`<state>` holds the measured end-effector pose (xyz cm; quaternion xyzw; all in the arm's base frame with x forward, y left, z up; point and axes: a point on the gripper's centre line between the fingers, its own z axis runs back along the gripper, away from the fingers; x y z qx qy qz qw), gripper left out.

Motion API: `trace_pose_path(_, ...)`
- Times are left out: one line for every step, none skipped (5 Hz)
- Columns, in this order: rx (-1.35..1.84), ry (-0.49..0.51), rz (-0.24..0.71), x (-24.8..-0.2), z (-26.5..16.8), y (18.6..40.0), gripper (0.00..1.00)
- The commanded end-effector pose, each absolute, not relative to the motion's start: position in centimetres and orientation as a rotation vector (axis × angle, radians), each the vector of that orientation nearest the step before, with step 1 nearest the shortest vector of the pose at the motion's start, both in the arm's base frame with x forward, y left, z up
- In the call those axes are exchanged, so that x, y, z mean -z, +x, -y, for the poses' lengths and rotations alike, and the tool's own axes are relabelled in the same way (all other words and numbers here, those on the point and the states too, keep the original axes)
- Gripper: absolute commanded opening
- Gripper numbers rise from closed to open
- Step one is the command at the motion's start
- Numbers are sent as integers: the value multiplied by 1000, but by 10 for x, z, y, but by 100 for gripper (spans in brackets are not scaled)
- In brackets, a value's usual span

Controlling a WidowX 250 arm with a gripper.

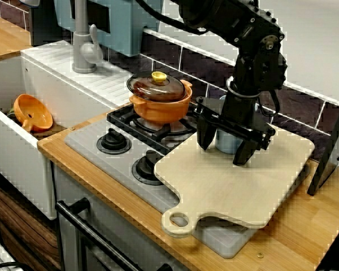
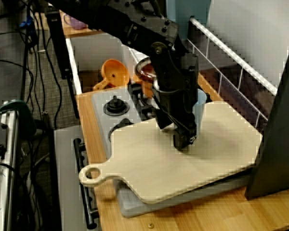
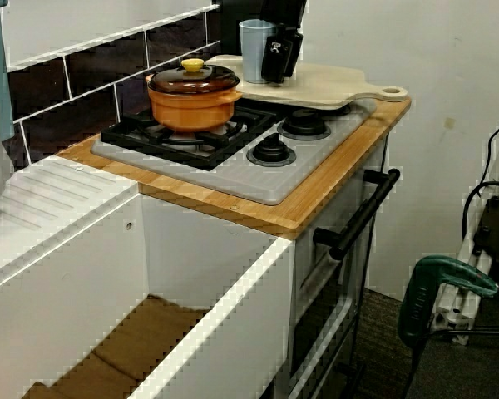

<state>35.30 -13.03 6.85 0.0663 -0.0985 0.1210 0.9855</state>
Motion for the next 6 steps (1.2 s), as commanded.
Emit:
trace_pose_path(-257,114,239,-81,125,366,100)
trace_pose_path(-266,116,239,-81,122,374,100)
trace_pose_path(-272,117,241,-83,119,380,100)
trace_pose_path(-276,113,243,-87,116,385,100)
trace_pose_path(-282,112,241,-89,112,391,100)
trace_pose_path(-291,104,233,-92,108,396,100)
